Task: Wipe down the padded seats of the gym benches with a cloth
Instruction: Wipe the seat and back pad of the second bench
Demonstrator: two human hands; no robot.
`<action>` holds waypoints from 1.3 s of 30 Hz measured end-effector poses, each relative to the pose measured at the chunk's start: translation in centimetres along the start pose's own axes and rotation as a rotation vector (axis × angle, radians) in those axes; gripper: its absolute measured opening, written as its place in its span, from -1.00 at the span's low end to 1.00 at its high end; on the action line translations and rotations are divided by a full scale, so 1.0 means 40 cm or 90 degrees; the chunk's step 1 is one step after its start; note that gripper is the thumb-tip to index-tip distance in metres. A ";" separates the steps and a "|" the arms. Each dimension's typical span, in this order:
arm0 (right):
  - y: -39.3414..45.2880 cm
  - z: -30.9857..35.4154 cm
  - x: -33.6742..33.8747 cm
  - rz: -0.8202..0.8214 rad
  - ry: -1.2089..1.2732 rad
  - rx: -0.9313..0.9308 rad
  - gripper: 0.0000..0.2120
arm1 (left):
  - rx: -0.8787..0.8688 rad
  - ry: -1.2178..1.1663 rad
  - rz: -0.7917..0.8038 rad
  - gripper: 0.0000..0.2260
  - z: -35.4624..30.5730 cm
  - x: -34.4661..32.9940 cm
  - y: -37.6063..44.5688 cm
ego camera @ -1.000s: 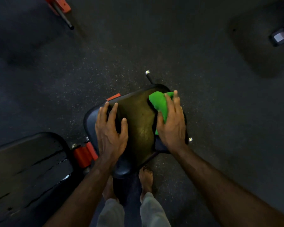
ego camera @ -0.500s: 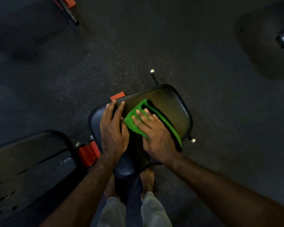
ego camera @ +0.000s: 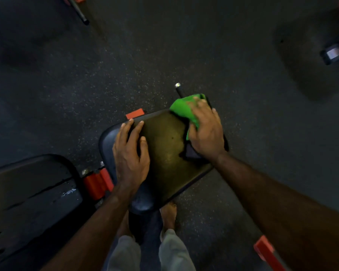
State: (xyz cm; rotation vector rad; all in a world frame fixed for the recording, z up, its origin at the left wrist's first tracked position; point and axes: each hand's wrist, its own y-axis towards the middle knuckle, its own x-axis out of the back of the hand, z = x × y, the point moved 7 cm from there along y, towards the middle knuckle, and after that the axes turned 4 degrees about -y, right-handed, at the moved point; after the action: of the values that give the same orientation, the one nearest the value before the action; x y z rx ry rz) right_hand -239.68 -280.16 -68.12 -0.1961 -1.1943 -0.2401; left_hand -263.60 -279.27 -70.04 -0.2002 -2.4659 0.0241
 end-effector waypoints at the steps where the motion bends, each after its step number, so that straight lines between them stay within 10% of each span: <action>1: -0.004 -0.004 -0.001 -0.052 0.029 -0.141 -0.42 | -0.003 -0.001 -0.003 -0.59 0.000 0.000 0.001; 3: -0.035 0.062 -0.021 -0.087 0.022 -0.220 -0.38 | -0.006 -0.001 -0.015 -0.59 0.001 0.000 0.001; 8: -0.092 0.150 -0.053 0.103 -0.038 0.239 -0.34 | -0.014 -0.068 -0.068 -0.61 0.013 0.023 0.006; 13: -0.011 0.144 -0.045 -0.022 -0.013 -0.121 -0.37 | 0.171 -0.100 -0.200 -0.60 0.125 0.103 -0.035; 18: -0.068 0.279 -0.109 0.149 -0.087 0.390 -0.35 | 0.163 -0.125 -0.189 -0.54 0.158 0.114 -0.058; 23: 0.022 0.258 -0.092 -0.019 -0.047 0.010 -0.45 | 0.224 -0.172 -0.202 -0.58 0.184 0.117 -0.093; 28: -0.089 0.370 -0.145 0.203 -0.121 0.549 -0.34 | 0.252 -0.223 -0.200 -0.57 0.208 0.117 -0.092; 33: -0.007 0.340 -0.126 0.045 -0.048 0.112 -0.41 | 0.312 -0.311 -0.234 -0.61 0.243 0.139 -0.101; 37: -0.126 0.445 -0.180 0.242 -0.129 0.536 -0.33 | 0.390 -0.459 -0.245 -0.60 0.268 0.133 -0.092; 39: -0.063 0.430 -0.169 0.207 -0.105 0.486 -0.37 | 0.426 -0.533 -0.258 -0.56 0.263 0.139 -0.090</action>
State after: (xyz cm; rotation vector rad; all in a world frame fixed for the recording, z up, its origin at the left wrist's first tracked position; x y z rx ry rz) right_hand -258.11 -277.28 -68.26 0.2642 -1.3171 0.5256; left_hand -274.92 -281.63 -74.63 0.7373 -3.0726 0.8998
